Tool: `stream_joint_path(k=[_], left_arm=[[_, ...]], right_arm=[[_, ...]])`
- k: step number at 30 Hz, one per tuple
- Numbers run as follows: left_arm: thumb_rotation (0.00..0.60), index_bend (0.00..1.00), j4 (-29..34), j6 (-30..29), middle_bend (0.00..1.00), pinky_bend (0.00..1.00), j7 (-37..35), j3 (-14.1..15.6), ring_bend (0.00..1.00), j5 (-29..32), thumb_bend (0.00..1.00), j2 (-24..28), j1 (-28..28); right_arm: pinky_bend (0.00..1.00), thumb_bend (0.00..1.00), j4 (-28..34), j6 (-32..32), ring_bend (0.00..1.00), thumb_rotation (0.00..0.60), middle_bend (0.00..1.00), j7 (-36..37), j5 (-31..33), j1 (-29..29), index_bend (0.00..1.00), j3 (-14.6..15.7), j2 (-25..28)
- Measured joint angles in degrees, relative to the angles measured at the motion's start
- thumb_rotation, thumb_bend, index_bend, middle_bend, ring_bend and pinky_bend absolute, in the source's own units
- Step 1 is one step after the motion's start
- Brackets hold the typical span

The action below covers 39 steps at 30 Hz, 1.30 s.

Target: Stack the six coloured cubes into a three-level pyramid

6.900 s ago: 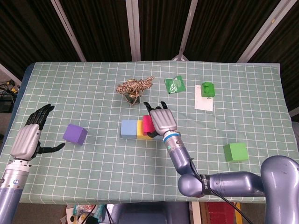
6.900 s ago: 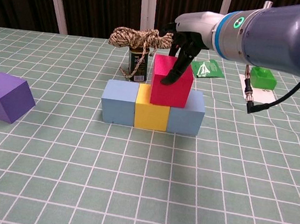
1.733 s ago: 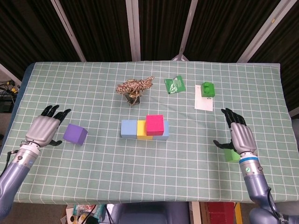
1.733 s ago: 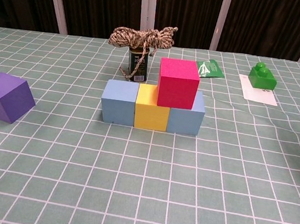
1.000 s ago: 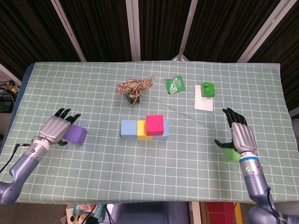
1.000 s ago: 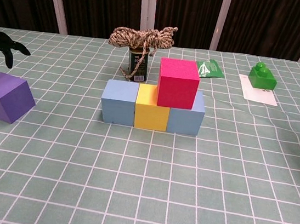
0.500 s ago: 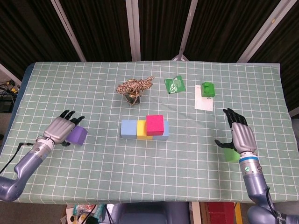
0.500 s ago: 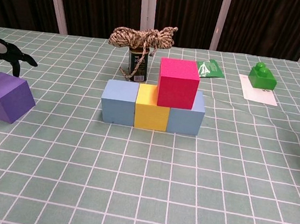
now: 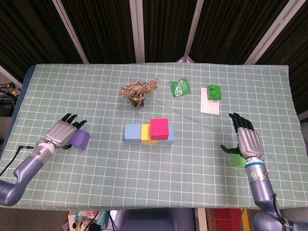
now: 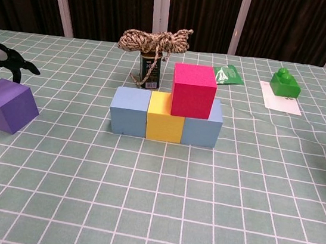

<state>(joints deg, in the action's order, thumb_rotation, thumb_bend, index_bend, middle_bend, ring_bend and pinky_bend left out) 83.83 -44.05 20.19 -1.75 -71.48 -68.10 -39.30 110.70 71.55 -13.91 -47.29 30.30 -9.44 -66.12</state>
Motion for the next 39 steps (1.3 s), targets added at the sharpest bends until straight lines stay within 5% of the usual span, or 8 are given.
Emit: stream_joint_path(k=[13, 25, 31, 39], left_arm=[[0.6, 0.03, 0.0, -2.1, 0.3, 0.0, -1.2, -0.1, 0.0, -0.7, 0.42, -0.9, 0.5], [0.6, 0.0, 8.4, -4.0, 0.31, 0.0, -2.0, -3.2, 0.0, 3.4, 0.42, 3.8, 0.5], [0.6, 0.0, 16.4, -4.3, 0.31, 0.0, 2.5, -6.0, 0.0, 8.3, 0.41, 9.0, -1.9], [0.6, 0.0, 24.6, -3.0, 0.31, 0.0, 11.8, -8.9, 0.0, 23.3, 0.41, 14.0, -8.9]], right_arm=[[0.0, 0.22, 0.3, -0.4, 0.0, 0.6, 0.0, -0.5, -0.5, -0.5, 0.0, -0.3, -0.4], [0.0, 0.22, 0.9, -0.9, 0.0, 0.6, 0.0, -0.1, -1.0, -0.9, 0.0, -1.0, -0.1], [0.0, 0.22, 1.6, -1.4, 0.0, 0.6, 0.0, 0.8, -1.3, -1.2, 0.0, -1.5, 0.3], [0.0, 0.22, 2.8, -1.9, 0.0, 0.6, 0.0, 2.3, -2.5, -1.7, 0.0, -2.0, 1.3]])
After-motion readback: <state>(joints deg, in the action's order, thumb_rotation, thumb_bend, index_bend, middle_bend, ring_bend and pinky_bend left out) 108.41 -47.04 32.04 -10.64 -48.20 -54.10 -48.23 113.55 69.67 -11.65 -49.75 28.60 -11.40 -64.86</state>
